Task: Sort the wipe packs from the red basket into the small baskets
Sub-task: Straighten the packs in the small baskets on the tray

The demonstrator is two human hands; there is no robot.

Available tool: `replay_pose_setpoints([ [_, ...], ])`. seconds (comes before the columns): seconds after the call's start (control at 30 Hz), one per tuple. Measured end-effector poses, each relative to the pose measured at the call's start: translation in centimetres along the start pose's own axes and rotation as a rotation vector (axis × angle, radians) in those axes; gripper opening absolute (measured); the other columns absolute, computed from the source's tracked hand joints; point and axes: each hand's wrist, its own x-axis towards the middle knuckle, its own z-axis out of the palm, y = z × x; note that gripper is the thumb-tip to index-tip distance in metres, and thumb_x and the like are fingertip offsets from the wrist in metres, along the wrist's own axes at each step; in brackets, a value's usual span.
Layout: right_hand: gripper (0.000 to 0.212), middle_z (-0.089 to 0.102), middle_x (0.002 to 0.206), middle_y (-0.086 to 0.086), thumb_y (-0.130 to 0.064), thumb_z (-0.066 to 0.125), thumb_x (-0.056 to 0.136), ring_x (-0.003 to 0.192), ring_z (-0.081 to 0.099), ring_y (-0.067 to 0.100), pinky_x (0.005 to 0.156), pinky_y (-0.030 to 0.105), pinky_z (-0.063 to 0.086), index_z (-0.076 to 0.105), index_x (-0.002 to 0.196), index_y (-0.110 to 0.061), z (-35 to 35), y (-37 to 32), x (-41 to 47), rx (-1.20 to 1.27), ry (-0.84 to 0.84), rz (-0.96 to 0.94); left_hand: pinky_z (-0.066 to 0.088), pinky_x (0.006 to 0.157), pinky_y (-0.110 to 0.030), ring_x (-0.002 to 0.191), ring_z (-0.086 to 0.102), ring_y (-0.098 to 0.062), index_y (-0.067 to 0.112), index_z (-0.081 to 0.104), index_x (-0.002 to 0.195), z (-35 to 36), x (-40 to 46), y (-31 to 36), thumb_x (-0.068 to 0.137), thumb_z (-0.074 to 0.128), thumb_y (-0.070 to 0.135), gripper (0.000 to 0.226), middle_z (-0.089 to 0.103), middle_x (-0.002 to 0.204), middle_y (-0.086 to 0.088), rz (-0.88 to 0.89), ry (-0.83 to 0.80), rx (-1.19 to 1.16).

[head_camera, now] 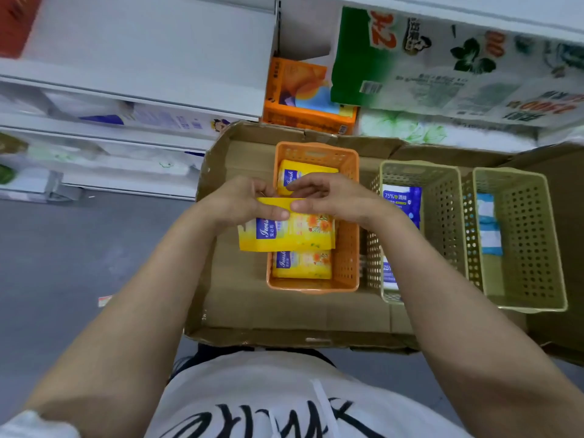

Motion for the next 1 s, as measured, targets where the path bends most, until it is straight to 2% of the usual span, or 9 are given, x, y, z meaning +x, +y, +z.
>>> replay_pose_setpoints([
  [0.03, 0.039, 0.069, 0.112, -0.01, -0.041, 0.079, 0.08, 0.104, 0.064, 0.0, 0.085, 0.016, 0.051, 0.07, 0.115, -0.027, -0.2, 0.1, -0.5, -0.07, -0.03, 0.03, 0.056, 0.063, -0.024, 0.076, 0.074, -0.011, 0.018, 0.069, 0.091, 0.8, 0.5, 0.2, 0.064, 0.088, 0.031, 0.035, 0.077, 0.086, 0.003, 0.009, -0.021, -0.048],
  [0.1, 0.035, 0.07, 0.11, -0.003, -0.034, 0.081, 0.079, 0.103, 0.066, 0.01, 0.086, 0.027, 0.053, 0.072, 0.111, -0.02, -0.9, 1.3, -1.3, -0.092, 0.056, 0.073, 0.056, 0.065, -0.024, 0.077, 0.072, -0.013, 0.015, 0.068, 0.09, 2.3, 1.3, -0.1, 0.066, 0.087, 0.023, 0.031, 0.074, 0.089, -0.002, 0.049, 0.053, -0.22],
  [0.2, 0.037, 0.07, 0.11, 0.005, -0.027, 0.083, 0.078, 0.102, 0.067, 0.022, 0.09, 0.04, 0.056, 0.071, 0.11, -0.016, -2.3, 4.3, -2.9, 0.002, 0.282, 0.157, 0.052, 0.078, -0.028, 0.087, 0.062, -0.014, 0.012, 0.062, 0.103, 3.6, 2.1, -1.8, 0.077, 0.083, 0.017, 0.033, 0.064, 0.095, -0.001, 0.072, 0.418, -0.302],
  [0.23, 0.038, 0.07, 0.11, 0.005, -0.029, 0.083, 0.078, 0.102, 0.067, 0.023, 0.089, 0.04, 0.056, 0.071, 0.112, -0.017, -2.5, 5.1, -3.2, -0.009, 0.303, 0.19, 0.052, 0.082, -0.031, 0.091, 0.061, -0.015, 0.011, 0.061, 0.108, 3.8, 2.1, -2.5, 0.079, 0.081, 0.018, 0.036, 0.063, 0.097, 0.0, 0.046, 0.464, -0.28],
  [0.37, 0.044, 0.067, 0.118, 0.0, -0.041, 0.08, 0.079, 0.107, 0.063, 0.019, 0.086, 0.031, 0.05, 0.069, 0.118, -0.023, -0.6, 6.4, -2.3, -0.348, 0.158, 0.24, 0.057, 0.086, -0.047, 0.102, 0.068, -0.028, 0.012, 0.056, 0.122, 4.9, 1.6, -4.8, 0.086, 0.074, 0.02, 0.041, 0.067, 0.111, -0.011, -0.06, 0.296, -0.343],
  [0.47, 0.043, 0.066, 0.121, -0.002, -0.044, 0.078, 0.08, 0.109, 0.061, 0.019, 0.086, 0.03, 0.048, 0.069, 0.118, -0.024, 2.4, 6.4, -0.7, -0.489, 0.034, 0.225, 0.059, 0.079, -0.044, 0.098, 0.07, -0.031, 0.017, 0.057, 0.123, 5.3, 1.2, -5.4, 0.088, 0.073, 0.019, 0.038, 0.067, 0.111, -0.019, -0.064, 0.286, -0.367],
  [0.57, 0.043, 0.064, 0.125, 0.001, -0.041, 0.075, 0.084, 0.114, 0.059, 0.023, 0.092, 0.034, 0.049, 0.067, 0.122, -0.022, 4.9, 7.2, 0.5, -0.584, -0.008, 0.21, 0.059, 0.071, -0.039, 0.093, 0.071, -0.031, 0.018, 0.058, 0.123, 5.2, 1.3, -5.5, 0.088, 0.072, 0.017, 0.038, 0.068, 0.106, -0.019, -0.056, 0.297, -0.365],
  [0.73, 0.045, 0.064, 0.12, 0.004, -0.046, 0.073, 0.082, 0.117, 0.054, 0.026, 0.092, 0.038, 0.048, 0.064, 0.119, -0.022, 7.4, 8.9, 0.2, -0.782, 0.247, 0.144, 0.058, 0.07, -0.039, 0.091, 0.072, -0.027, 0.023, 0.058, 0.118, 5.2, 1.5, -5.4, 0.088, 0.073, 0.02, 0.034, 0.07, 0.101, -0.015, -0.045, 0.3, -0.331],
  [1.0, 0.064, 0.05, 0.127, 0.003, -0.05, 0.079, 0.073, 0.121, 0.044, 0.025, 0.096, 0.039, 0.046, 0.051, 0.123, -0.02, 8.8, 9.8, 0.3, -0.715, 0.43, 0.091, 0.06, 0.078, -0.045, 0.093, 0.072, -0.027, 0.024, 0.057, 0.117, 5.2, 1.6, -5.1, 0.088, 0.072, 0.02, 0.033, 0.069, 0.102, -0.015, -0.051, 0.301, -0.299],
])
